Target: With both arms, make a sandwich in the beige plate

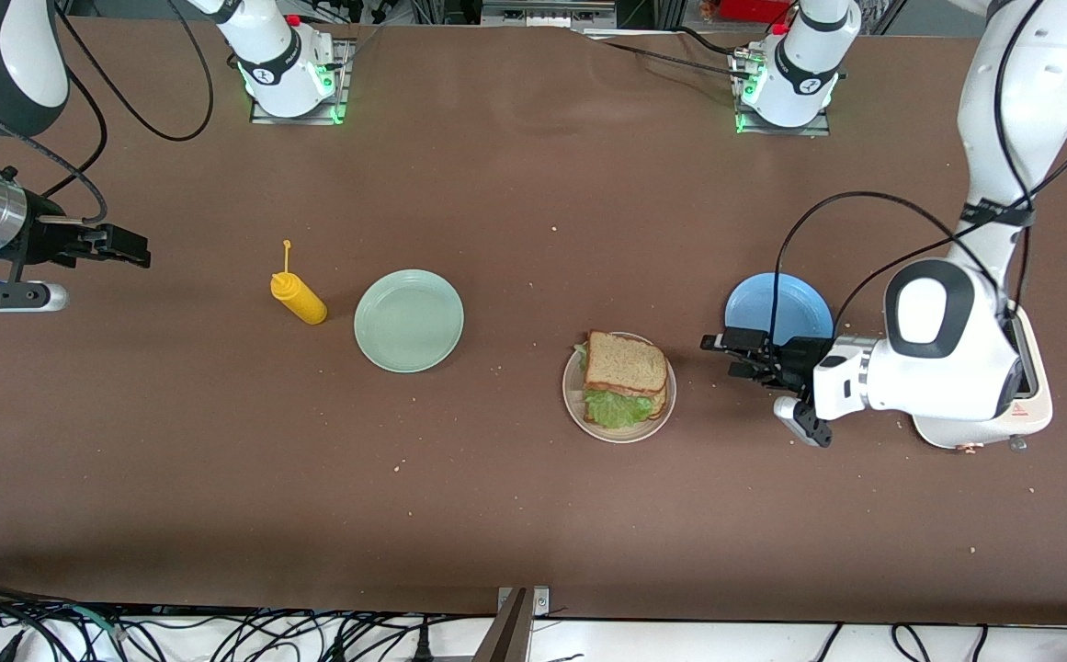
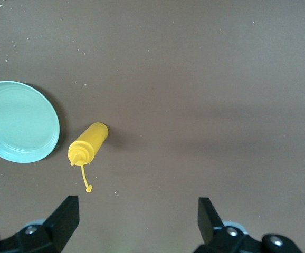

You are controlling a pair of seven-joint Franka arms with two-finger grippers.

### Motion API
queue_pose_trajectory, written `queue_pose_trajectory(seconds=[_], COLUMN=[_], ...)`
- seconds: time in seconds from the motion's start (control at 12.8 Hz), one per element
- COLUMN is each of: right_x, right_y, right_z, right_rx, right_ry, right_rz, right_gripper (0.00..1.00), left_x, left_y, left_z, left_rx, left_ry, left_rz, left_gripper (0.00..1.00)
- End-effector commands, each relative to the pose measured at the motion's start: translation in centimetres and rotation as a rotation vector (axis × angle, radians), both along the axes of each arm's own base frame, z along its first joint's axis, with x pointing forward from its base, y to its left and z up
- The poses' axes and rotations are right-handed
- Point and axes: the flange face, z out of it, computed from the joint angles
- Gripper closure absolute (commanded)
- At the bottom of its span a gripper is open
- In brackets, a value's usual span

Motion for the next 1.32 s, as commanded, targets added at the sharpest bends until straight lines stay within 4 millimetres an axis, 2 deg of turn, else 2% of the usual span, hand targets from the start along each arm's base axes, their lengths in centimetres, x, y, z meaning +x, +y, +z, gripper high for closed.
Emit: queue_pose_trajectory(seconds=[0.0, 0.16, 0.31, 0.47, 0.55, 0.7, 0.93, 1.09, 1.17, 1.25], right_x=[-0.2, -0.2, -0.2, -0.3, -0.3, -0.3, -0.2, -0.2, -0.2, -0.2], right_y=[0.3, 0.3, 0.3, 0.3, 0.3, 0.3, 0.3, 0.3, 0.3, 0.3], right_z=[0.1, 0.1, 0.1, 0.0, 0.0, 0.0, 0.0, 0.0, -0.1, 0.0], right_rx=[0.016, 0.016, 0.016, 0.016, 0.016, 0.016, 0.016, 0.016, 0.016, 0.016], right_ry=[-0.001, -0.001, -0.001, 0.001, 0.001, 0.001, -0.001, -0.001, 0.001, -0.001], right_rz=[-0.003, -0.003, -0.003, -0.003, -0.003, -0.003, -0.003, -0.003, -0.003, -0.003], right_gripper=[0.0, 0.0, 0.0, 0.0, 0.0, 0.0, 0.0, 0.0, 0.0, 0.0], left_x=[-1.6, -2.3, -3.2, -3.6, -4.1, -5.8, -10.2, -11.8, -12.6, -12.9], left_y=[-0.3, 0.0, 0.1, 1.6, 2.7, 4.0, 3.8, 4.4, 4.1, 5.2], left_z=[5.3, 8.8, 13.2, 16.0, 18.6, 21.6, 24.5, 25.8, 26.1, 26.5], left_rx=[0.203, 0.36, 0.538, 0.602, 0.619, 0.687, 0.698, 0.717, 0.721, 0.722], left_ry=[-0.003, -0.03, -0.061, -0.068, -0.097, -0.131, -0.18, -0.177, -0.179, -0.175], left_rz=[0.003, -0.019, -0.043, -0.024, 0.01, 0.063, 0.105, 0.171, 0.173, 0.199], left_gripper=[0.0, 0.0, 0.0, 0.0, 0.0, 0.0, 0.0, 0.0, 0.0, 0.0])
